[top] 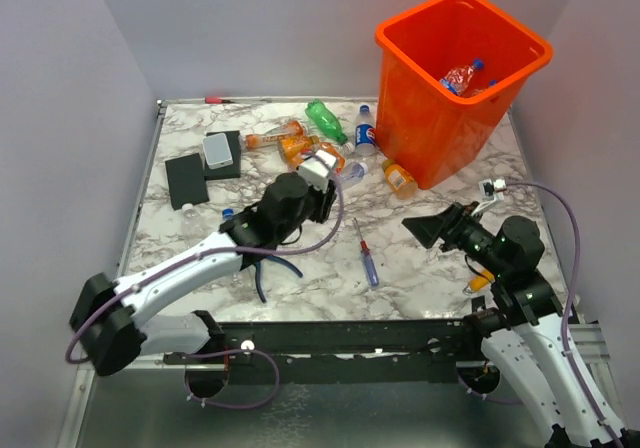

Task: Put the plastic bottles in the bin
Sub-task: Pick up the plastic bottle at the center of the board, then place the plastic bottle in the trash bin.

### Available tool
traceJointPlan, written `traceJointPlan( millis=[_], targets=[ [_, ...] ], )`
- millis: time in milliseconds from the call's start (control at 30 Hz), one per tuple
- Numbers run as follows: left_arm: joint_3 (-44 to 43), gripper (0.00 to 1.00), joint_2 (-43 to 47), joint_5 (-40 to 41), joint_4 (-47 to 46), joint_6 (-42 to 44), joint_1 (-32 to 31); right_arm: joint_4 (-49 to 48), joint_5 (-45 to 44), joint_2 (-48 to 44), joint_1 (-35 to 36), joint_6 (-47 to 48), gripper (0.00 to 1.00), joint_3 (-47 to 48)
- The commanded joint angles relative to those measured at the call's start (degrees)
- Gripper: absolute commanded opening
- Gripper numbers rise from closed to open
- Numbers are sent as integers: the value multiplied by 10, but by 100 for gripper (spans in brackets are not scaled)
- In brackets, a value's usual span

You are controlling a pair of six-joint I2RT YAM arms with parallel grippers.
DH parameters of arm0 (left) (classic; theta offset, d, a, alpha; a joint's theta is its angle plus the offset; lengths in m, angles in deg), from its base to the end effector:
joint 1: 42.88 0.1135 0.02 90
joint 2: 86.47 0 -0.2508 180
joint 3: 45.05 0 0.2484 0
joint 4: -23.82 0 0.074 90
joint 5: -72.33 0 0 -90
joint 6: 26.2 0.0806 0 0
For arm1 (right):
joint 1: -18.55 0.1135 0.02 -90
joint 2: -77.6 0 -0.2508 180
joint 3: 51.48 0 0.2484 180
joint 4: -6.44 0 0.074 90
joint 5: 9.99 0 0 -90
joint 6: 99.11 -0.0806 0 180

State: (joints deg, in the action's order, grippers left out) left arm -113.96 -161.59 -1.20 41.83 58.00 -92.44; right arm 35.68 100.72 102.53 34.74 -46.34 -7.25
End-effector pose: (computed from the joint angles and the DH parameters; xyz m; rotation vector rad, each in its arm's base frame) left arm 0.2383 -0.2443 0.2670 0.5666 1.9088 -0.3415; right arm 0.1593 0.0759 0.2755 0.0576 1.8394 0.9837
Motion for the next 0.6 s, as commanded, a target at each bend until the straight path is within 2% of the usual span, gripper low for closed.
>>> traceJointPlan(
  millis=[0, 167, 333, 567],
  targets=[
    [114, 0, 140, -151, -85, -29, 0, -102, 105, 48, 7, -14, 78, 50],
    [184, 0, 235, -163, -96, -75, 0, -173, 111, 98, 16, -51, 79, 75],
    [274, 0, 351, -164, -218, -160, 1, -280, 79, 125, 49, -142, 83, 14],
    [307, 0, 385, -153, -279, -237, 1, -340, -44, 163, 141, -178, 86, -10]
  ],
)
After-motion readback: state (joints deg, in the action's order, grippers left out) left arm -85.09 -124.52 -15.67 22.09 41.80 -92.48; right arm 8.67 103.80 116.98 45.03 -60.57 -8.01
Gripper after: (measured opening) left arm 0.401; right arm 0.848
